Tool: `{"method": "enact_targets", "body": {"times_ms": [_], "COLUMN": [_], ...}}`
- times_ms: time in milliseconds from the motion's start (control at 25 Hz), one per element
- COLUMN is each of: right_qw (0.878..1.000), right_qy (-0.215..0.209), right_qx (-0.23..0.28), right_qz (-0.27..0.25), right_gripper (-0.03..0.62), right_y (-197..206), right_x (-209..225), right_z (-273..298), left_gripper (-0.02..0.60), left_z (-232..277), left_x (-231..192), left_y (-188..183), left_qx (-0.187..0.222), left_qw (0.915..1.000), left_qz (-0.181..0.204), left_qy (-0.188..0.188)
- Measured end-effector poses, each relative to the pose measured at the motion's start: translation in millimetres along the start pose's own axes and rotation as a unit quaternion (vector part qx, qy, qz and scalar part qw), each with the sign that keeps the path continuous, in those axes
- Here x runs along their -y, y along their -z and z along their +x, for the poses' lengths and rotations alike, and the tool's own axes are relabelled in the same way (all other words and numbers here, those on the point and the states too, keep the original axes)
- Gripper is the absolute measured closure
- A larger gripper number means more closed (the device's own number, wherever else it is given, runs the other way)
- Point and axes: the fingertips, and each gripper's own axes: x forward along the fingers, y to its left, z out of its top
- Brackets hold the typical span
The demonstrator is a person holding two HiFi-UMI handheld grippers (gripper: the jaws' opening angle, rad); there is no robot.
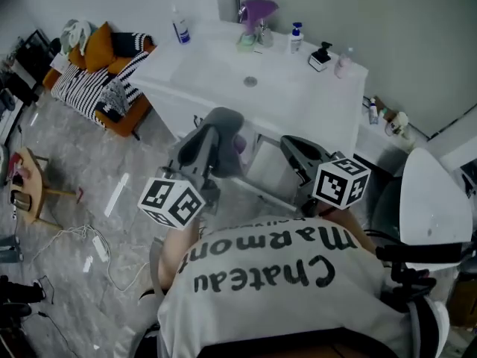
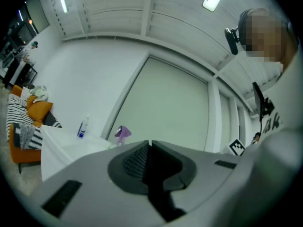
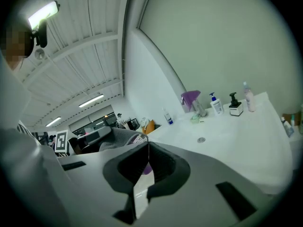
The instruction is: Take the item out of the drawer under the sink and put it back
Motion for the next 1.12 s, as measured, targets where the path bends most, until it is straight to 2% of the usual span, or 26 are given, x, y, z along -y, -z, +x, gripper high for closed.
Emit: {"method": "enact_targets", "body": {"times_ms": [200,360,640,840,1120], "right_qw": [0.999,0.997,0.995,0.992,0.985], "right_qy": [-0.030,-0.054,-0.082,-0.103,-0.152], "right_qx": [-0.026,-0.046,-0.058,-0.077,-0.081], "right_qz": [0.015,0.012,0.023,0.001,-0.028], "right_gripper": [0.583,0.583,0.583,0.583,0.582], "right_y": [7.3,14.0,41.2,66.4,72.6], "right_x": [-5.6,-14.6,-24.4,-31.6,-56.5], "right_z": [-1.9,-8.1,-43.5,-64.5,-87.5], "left_gripper": [0.557,0.557,0.557,0.557,0.557], "left_z": [-28.9,-52.2,-83.3,-104.8,-140.2], "left_x": [2.8,15.5,57.4,83.8,119.1], "left_y": [-2.8,-11.3,-3.1,8.0,18.0], "left_qx": [-0.003,0.016,0.040,0.055,0.061], "left_qw": [0.9984,0.9956,0.9938,0.9907,0.9859], "left_qz": [0.001,-0.004,0.012,0.013,0.008], "left_qy": [-0.056,-0.092,-0.103,-0.124,-0.155]}}
